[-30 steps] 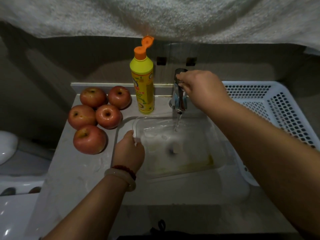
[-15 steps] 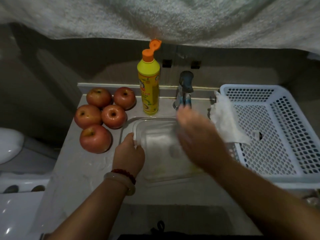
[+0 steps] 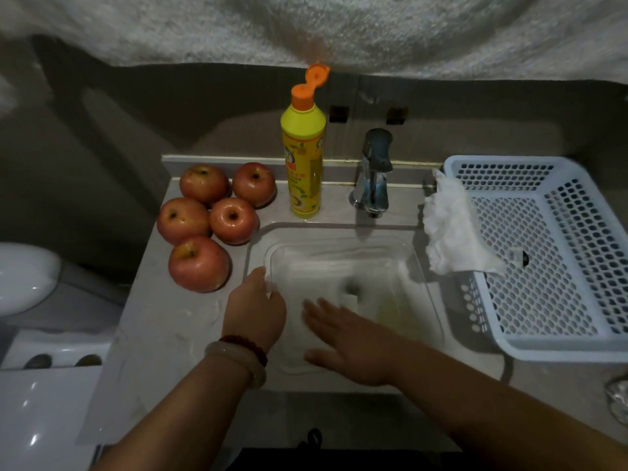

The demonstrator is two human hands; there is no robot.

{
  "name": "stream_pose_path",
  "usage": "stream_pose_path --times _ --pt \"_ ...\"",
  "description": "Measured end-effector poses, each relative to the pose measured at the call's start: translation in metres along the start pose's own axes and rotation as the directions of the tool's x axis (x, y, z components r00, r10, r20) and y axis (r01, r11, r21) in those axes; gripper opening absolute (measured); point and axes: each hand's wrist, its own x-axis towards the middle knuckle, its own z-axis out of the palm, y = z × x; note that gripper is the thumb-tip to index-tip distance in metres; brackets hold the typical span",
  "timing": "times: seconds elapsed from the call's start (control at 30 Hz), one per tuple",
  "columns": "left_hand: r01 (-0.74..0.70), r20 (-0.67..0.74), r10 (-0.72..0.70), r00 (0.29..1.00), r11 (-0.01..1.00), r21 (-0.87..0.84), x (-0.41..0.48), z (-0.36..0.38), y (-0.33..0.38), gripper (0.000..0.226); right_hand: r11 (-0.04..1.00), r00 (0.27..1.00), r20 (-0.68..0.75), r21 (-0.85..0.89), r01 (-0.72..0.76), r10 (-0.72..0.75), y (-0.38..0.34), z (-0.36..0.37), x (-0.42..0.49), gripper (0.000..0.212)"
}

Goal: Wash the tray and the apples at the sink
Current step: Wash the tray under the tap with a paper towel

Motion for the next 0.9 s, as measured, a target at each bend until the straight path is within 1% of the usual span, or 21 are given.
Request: stream_pose_path --times 0.03,0.07,0.1,0.17,0.2,0.23,0.27,0.3,0.37,0.4,0.43,0.5,0.57,0.63,0.67,0.73,0.8,0.83,0.9 --pt "0.000 0.016 0.000 1.000 1.000 0.001 -0.001 0.002 0.002 0.029 0.999 0.999 -0.016 -0.014 0.031 -0.031 -0.005 -0.002 0.010 0.072" --pt "0.002 0.029 -0.002 1.000 1.000 0.005 -0.001 0.002 0.003 0.032 0.999 0.999 -0.047 -0.034 0.023 -0.025 -0.003 -0.007 0.020 0.071" --pt "0.004 0.032 -0.004 0.999 1.000 0.005 -0.001 0.002 0.003 0.033 0.998 0.997 -0.076 -0.057 -0.021 0.016 0.004 -0.013 0.028 0.071" --pt "0.025 0.029 -0.025 0.999 1.000 -0.011 0.002 -0.002 -0.002 0.035 0.984 0.980 -0.123 -0.069 -0.166 0.157 0.028 -0.023 0.028 0.074" --pt "0.041 0.026 -0.040 0.999 0.999 -0.023 0.004 -0.004 -0.004 0.037 0.973 0.969 -0.120 -0.057 -0.225 0.217 0.038 -0.023 0.020 0.076" --pt "0.060 0.025 -0.059 0.998 0.998 -0.031 0.006 -0.006 -0.006 0.040 0.967 0.965 -0.097 -0.048 -0.249 0.244 0.043 -0.019 0.010 0.078" --pt "0.073 0.027 -0.072 0.997 0.997 -0.033 0.007 -0.007 -0.007 0.042 0.973 0.972 -0.059 -0.042 -0.229 0.226 0.039 -0.013 -0.002 0.081" --pt "0.077 0.033 -0.076 0.997 0.997 -0.025 0.006 -0.007 -0.005 0.043 0.985 0.985 -0.009 -0.030 -0.173 0.172 0.027 -0.007 -0.012 0.082" --pt "0.068 0.059 -0.067 0.996 0.998 -0.008 0.004 -0.006 -0.001 0.041 1.000 0.995 0.094 -0.003 -0.031 0.031 -0.003 0.004 -0.012 0.078" --pt "0.058 0.075 -0.057 0.996 0.998 -0.007 0.003 -0.004 0.001 0.040 1.000 0.994 0.110 0.007 0.018 -0.019 -0.014 0.005 -0.004 0.075" --pt "0.053 0.092 -0.052 0.994 0.999 -0.005 0.002 -0.004 0.002 0.040 0.999 0.996 0.081 0.008 0.037 -0.038 -0.018 0.001 0.006 0.073" --pt "0.063 0.105 -0.061 0.993 0.998 -0.020 0.006 -0.003 -0.001 0.043 0.999 0.999 -0.021 -0.021 -0.026 0.026 -0.004 -0.014 0.027 0.071" --pt "0.101 0.082 -0.097 0.992 0.993 -0.058 0.013 -0.005 -0.009 0.043 0.987 0.984 -0.096 -0.051 -0.153 0.148 0.024 -0.028 0.026 0.072" --pt "0.129 0.067 -0.123 0.990 0.987 -0.094 0.019 -0.007 -0.016 0.039 0.970 0.968 -0.087 -0.048 -0.240 0.236 0.041 -0.025 0.008 0.078" --pt "0.136 0.058 -0.131 0.990 0.986 -0.098 0.020 -0.007 -0.018 0.038 0.972 0.971 -0.060 -0.045 -0.233 0.230 0.038 -0.019 -0.002 0.082" --pt "0.121 0.050 -0.117 0.992 0.988 -0.093 0.018 -0.007 -0.014 0.037 0.991 0.992 0.017 -0.042 -0.125 0.125 0.013 -0.007 -0.011 0.088" --pt "0.084 0.058 -0.080 0.995 0.994 -0.072 0.013 -0.004 -0.007 0.036 0.997 0.997 0.077 -0.073 -0.006 0.011 -0.012 -0.001 0.001 0.081" --pt "0.070 0.061 -0.066 0.996 0.996 -0.058 0.012 -0.003 -0.004 0.036 0.997 0.998 0.063 -0.079 0.023 -0.018 -0.018 -0.004 0.011 0.075" --pt "0.050 0.060 -0.047 0.997 0.998 -0.043 0.012 -0.003 -0.002 0.038 0.996 1.000 -0.026 -0.086 -0.020 0.017 -0.011 -0.019 0.028 0.070"
